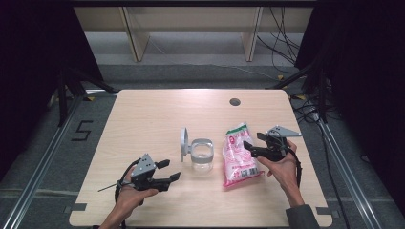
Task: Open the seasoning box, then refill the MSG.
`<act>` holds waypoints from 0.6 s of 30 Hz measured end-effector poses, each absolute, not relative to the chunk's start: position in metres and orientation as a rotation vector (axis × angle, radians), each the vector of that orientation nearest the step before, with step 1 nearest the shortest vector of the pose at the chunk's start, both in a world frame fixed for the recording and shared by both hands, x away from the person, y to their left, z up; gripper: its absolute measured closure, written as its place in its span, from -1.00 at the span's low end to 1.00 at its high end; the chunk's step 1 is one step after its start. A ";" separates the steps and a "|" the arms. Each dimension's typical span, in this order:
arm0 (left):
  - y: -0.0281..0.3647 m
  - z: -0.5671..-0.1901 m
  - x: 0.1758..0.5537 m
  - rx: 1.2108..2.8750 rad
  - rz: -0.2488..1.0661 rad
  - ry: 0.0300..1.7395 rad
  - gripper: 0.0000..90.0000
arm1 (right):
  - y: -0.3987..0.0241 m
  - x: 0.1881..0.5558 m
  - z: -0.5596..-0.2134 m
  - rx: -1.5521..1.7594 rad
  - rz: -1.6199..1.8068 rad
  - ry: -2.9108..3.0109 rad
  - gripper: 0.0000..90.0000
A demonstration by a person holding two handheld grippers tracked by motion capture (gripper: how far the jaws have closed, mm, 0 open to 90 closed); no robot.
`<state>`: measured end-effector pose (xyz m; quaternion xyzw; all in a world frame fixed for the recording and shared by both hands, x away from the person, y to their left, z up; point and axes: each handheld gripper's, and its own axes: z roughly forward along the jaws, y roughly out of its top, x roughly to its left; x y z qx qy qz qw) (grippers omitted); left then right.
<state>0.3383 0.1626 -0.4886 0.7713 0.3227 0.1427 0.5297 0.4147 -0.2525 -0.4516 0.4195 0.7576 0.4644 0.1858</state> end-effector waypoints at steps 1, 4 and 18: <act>0.162 -0.489 0.338 1.842 0.334 0.765 -0.23 | -0.252 0.414 -0.453 1.206 1.296 2.138 -0.41; 0.162 -0.489 0.338 1.848 0.338 0.768 -0.23 | -0.255 0.418 -0.458 1.193 1.267 2.149 -0.46; 0.160 -0.491 0.338 1.851 0.328 0.765 -0.24 | -0.258 0.422 -0.468 1.278 1.270 2.171 -0.55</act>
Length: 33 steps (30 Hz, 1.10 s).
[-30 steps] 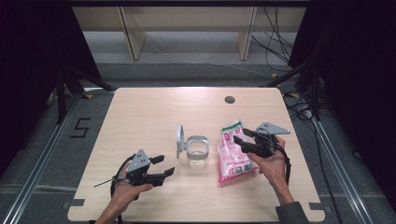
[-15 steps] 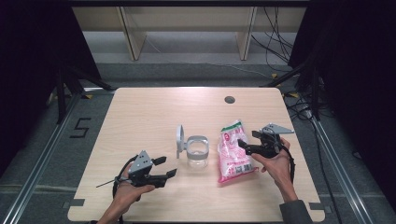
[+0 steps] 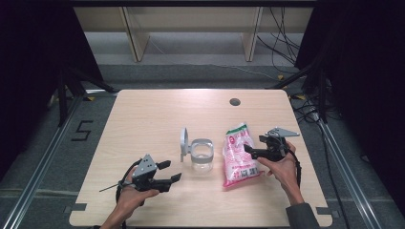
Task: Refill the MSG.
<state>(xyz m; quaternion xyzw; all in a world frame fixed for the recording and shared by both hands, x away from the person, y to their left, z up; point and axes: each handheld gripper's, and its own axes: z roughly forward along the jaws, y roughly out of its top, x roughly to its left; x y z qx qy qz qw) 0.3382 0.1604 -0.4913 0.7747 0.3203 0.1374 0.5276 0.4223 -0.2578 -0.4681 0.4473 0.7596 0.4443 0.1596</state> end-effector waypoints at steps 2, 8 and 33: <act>0.160 -0.491 0.338 1.855 0.327 0.763 -0.24 | -0.260 0.425 -0.469 1.258 1.260 2.175 -0.55; 0.159 -0.491 0.337 1.852 0.325 0.760 -0.24 | -0.262 0.430 -0.473 1.268 1.248 2.183 -0.56; 0.158 -0.493 0.336 1.862 0.321 0.757 -0.24 | -0.250 0.458 -0.499 1.317 1.274 2.313 -0.26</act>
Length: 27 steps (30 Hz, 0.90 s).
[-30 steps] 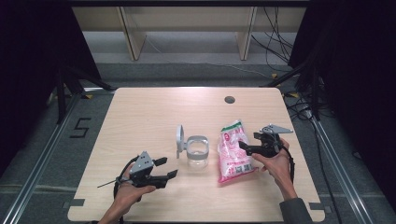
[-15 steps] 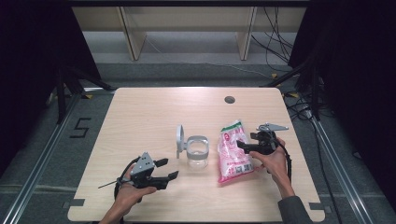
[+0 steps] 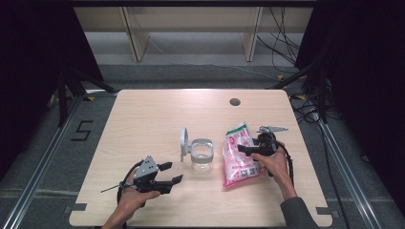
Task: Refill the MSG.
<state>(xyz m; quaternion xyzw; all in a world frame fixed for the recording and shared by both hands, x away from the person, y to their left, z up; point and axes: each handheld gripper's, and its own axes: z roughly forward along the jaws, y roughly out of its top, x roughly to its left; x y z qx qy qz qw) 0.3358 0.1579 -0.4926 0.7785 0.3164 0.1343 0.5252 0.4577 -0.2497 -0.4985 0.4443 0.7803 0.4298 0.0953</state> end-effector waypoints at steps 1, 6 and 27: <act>0.158 -0.493 0.336 1.861 0.321 0.758 -0.24 | -0.249 0.458 -0.498 1.346 1.262 2.322 -0.25; 0.158 -0.493 0.336 1.862 0.321 0.756 -0.24 | -0.246 0.459 -0.500 1.335 1.293 2.338 -0.09; 0.158 -0.493 0.336 1.866 0.324 0.737 -0.24 | -0.244 0.462 -0.502 1.368 1.346 2.327 0.99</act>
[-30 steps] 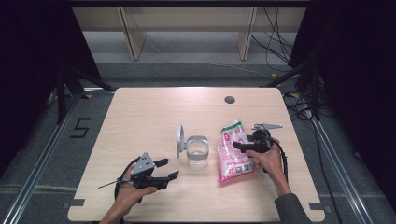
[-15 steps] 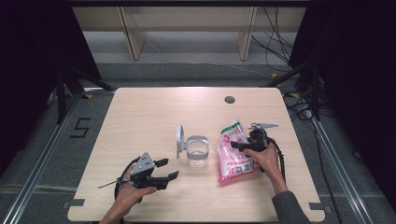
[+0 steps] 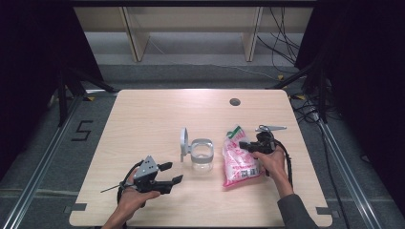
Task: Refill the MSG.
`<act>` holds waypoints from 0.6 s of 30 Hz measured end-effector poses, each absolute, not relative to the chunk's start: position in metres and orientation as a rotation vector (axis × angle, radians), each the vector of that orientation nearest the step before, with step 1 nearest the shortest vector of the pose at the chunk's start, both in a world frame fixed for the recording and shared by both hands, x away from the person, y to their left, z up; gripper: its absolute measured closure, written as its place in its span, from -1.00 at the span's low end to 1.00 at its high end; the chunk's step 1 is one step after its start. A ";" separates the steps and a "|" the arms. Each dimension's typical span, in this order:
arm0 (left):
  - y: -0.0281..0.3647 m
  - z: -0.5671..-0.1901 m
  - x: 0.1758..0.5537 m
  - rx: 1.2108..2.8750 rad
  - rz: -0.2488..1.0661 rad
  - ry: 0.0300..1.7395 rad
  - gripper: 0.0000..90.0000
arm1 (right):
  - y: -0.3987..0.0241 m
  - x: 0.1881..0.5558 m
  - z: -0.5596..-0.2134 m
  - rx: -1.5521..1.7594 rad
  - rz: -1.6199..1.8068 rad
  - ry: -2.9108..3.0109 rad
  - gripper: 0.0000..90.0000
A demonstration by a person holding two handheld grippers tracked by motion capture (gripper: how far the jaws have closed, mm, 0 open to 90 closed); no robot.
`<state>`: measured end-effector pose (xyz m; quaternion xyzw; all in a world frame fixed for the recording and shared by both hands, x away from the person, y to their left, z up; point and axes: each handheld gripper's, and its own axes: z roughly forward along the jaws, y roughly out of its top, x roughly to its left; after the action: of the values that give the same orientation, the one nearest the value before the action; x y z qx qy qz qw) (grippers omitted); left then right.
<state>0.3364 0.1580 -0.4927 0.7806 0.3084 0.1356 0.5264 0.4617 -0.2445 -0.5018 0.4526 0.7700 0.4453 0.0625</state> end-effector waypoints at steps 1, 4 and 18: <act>0.158 -0.493 0.336 1.867 0.324 0.739 -0.24 | -0.246 0.463 -0.502 1.325 1.343 2.332 1.00; 0.158 -0.493 0.336 1.865 0.324 0.738 -0.24 | -0.246 0.462 -0.501 1.320 1.332 2.336 1.00; 0.158 -0.493 0.335 1.846 0.310 0.758 -0.24 | -0.242 0.450 -0.485 1.222 1.446 2.283 1.00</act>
<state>0.3351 0.1579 -0.4929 0.7738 0.3179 0.1299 0.5322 0.4495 -0.2423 -0.4851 0.4103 0.7668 0.4857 0.0876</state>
